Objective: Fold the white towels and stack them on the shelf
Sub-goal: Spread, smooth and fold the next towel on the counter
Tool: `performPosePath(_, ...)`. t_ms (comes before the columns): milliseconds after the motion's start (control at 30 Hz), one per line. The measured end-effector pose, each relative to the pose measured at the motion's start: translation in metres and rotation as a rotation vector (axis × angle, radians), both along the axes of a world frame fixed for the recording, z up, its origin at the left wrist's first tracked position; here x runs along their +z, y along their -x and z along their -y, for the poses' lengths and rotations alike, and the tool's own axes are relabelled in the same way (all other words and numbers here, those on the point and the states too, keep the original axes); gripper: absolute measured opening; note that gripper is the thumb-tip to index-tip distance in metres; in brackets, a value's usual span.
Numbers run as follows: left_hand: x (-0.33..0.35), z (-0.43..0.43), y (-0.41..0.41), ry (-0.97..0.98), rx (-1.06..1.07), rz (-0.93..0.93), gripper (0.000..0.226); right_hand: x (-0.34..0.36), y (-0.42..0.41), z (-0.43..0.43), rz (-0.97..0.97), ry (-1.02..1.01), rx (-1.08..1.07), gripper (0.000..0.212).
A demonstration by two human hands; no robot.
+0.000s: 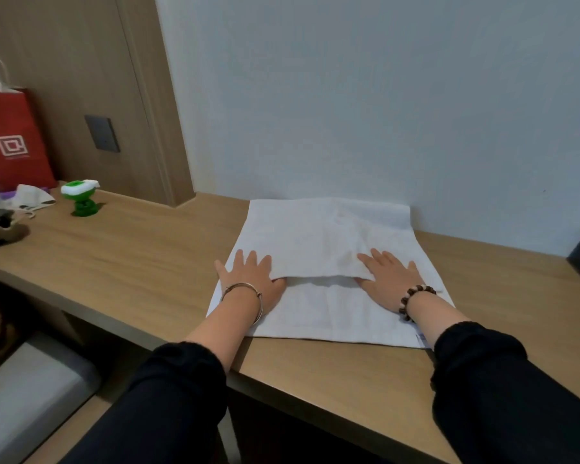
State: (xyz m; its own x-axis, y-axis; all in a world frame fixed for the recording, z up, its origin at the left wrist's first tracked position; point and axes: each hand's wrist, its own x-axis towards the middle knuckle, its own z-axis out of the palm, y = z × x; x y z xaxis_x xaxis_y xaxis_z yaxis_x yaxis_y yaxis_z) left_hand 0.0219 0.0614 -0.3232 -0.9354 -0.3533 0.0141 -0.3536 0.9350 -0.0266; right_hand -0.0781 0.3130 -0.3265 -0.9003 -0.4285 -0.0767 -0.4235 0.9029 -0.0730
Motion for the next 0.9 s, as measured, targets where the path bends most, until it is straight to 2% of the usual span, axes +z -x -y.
performPosePath(133,-0.005,0.007,-0.01,-0.132,-0.087,-0.012,0.064,0.002,-0.003,-0.001,0.009,0.054,0.003,0.055)
performPosePath(233,-0.001,0.007,-0.012,-0.154,-0.099,0.0,0.062,0.013,-0.008,0.004,0.05,0.032,-0.014,0.06)
performPosePath(400,0.001,0.008,-0.014,-0.302,-0.176,-0.154,0.039,0.017,-0.02,-0.004,-0.117,0.076,-0.069,0.053)
performPosePath(533,0.008,0.008,-0.017,-0.34,-0.211,-0.262,0.034,0.009,-0.025,-0.011,0.025,0.139,-0.08,0.054)
performPosePath(633,0.022,0.004,-0.018,-0.395,-0.196,-0.369,0.035,0.029,-0.024,-0.007,0.037,0.388,-0.126,0.056)
performPosePath(700,0.038,0.0,-0.02,-0.436,-0.195,-0.517,0.032,0.051,-0.031,-0.005,-0.11,0.66,-0.163,0.054)
performPosePath(767,0.05,-0.001,-0.03,-0.415,-0.226,-0.693,0.028,0.069,-0.048,-0.008,-0.34,0.792,-0.134,0.053)
performPosePath(833,0.051,0.005,-0.05,-0.273,-0.291,-0.803,0.027,0.072,-0.072,-0.018,-0.467,0.737,-0.046,0.054)
performPosePath(867,0.048,0.009,-0.063,-0.194,-0.32,-0.767,0.028,0.067,-0.085,-0.024,-0.462,0.653,0.005,0.055)
performPosePath(900,0.043,0.012,-0.077,-0.127,-0.341,-0.65,0.03,0.061,-0.096,-0.03,-0.405,0.559,0.048,0.055)
